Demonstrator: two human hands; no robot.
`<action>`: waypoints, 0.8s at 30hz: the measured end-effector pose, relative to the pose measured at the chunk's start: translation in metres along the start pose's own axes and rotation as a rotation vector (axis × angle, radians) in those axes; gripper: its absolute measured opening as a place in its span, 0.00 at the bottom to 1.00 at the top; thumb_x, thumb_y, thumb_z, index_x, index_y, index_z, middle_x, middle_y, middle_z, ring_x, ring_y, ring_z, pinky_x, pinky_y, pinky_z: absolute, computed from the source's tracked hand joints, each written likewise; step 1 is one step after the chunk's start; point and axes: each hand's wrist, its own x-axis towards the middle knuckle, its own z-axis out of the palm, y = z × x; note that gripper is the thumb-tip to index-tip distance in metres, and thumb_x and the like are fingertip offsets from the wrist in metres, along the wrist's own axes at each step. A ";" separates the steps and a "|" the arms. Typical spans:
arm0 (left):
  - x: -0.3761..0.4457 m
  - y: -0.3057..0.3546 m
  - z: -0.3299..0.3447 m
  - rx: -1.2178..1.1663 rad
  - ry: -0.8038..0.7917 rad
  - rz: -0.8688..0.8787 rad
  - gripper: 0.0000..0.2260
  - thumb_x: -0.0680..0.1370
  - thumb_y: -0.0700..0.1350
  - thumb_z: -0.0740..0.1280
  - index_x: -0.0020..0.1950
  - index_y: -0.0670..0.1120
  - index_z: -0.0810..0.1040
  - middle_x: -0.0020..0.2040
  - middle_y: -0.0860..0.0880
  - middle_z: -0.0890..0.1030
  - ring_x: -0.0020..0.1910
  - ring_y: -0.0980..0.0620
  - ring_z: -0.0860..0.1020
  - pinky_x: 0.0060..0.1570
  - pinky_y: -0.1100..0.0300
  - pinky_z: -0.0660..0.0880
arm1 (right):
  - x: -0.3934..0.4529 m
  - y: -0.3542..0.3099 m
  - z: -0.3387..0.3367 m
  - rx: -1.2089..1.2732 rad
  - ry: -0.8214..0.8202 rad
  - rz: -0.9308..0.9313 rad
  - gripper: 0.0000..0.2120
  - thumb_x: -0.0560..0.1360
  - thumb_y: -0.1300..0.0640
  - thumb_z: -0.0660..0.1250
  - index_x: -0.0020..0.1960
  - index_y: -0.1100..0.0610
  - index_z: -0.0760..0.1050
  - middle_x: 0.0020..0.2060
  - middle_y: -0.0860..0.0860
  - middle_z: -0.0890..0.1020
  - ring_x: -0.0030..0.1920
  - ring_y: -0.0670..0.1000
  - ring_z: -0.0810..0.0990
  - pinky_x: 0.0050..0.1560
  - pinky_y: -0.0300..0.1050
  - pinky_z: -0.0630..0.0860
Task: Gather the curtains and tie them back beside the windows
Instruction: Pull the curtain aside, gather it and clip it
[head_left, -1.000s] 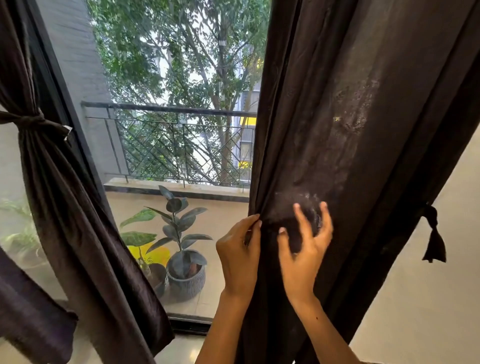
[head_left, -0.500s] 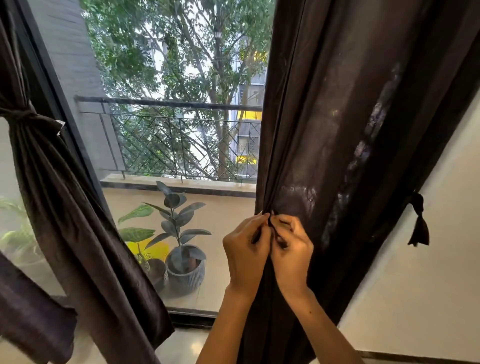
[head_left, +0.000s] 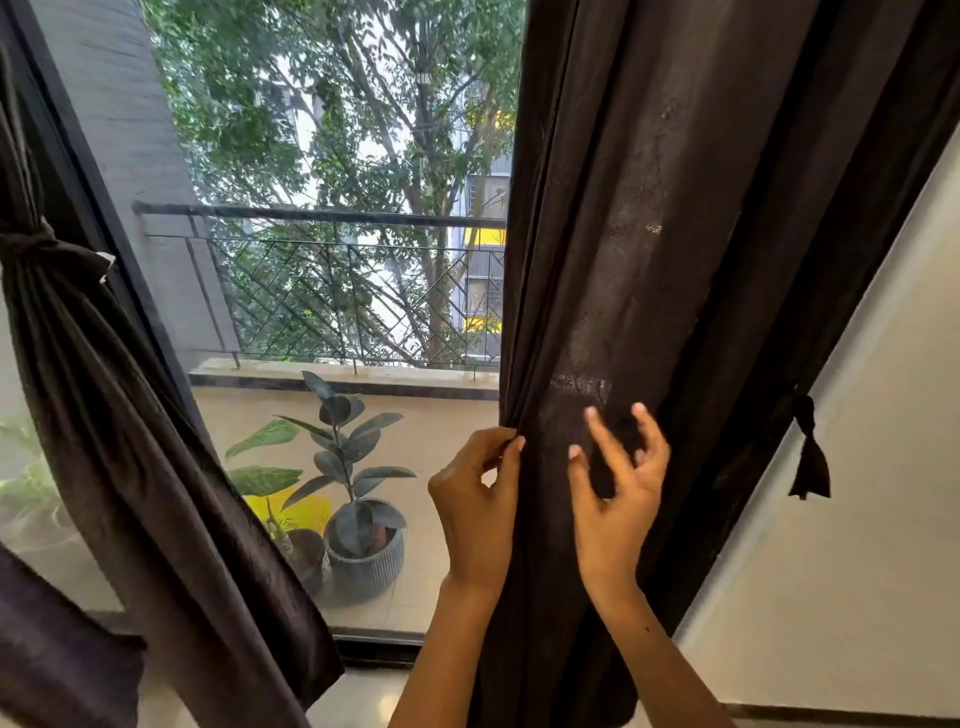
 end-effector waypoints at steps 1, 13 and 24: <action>-0.001 0.000 -0.001 0.009 0.005 0.008 0.08 0.74 0.37 0.71 0.44 0.50 0.78 0.38 0.59 0.81 0.39 0.61 0.80 0.42 0.67 0.76 | 0.004 0.002 -0.001 0.010 0.029 0.071 0.26 0.73 0.58 0.72 0.69 0.53 0.71 0.71 0.52 0.66 0.72 0.47 0.64 0.70 0.34 0.62; -0.009 -0.008 0.008 0.069 -0.014 0.174 0.09 0.71 0.35 0.71 0.50 0.43 0.83 0.46 0.55 0.82 0.44 0.64 0.80 0.45 0.74 0.74 | -0.018 -0.007 0.016 -0.102 -0.234 -0.035 0.05 0.76 0.62 0.65 0.50 0.56 0.78 0.47 0.46 0.77 0.44 0.49 0.79 0.43 0.42 0.77; 0.002 -0.006 -0.001 -0.063 -0.003 -0.027 0.11 0.73 0.39 0.73 0.44 0.56 0.81 0.39 0.57 0.84 0.39 0.60 0.81 0.42 0.68 0.76 | 0.013 0.008 0.010 0.077 -0.404 0.284 0.27 0.77 0.50 0.65 0.74 0.53 0.63 0.76 0.49 0.58 0.73 0.42 0.56 0.69 0.28 0.57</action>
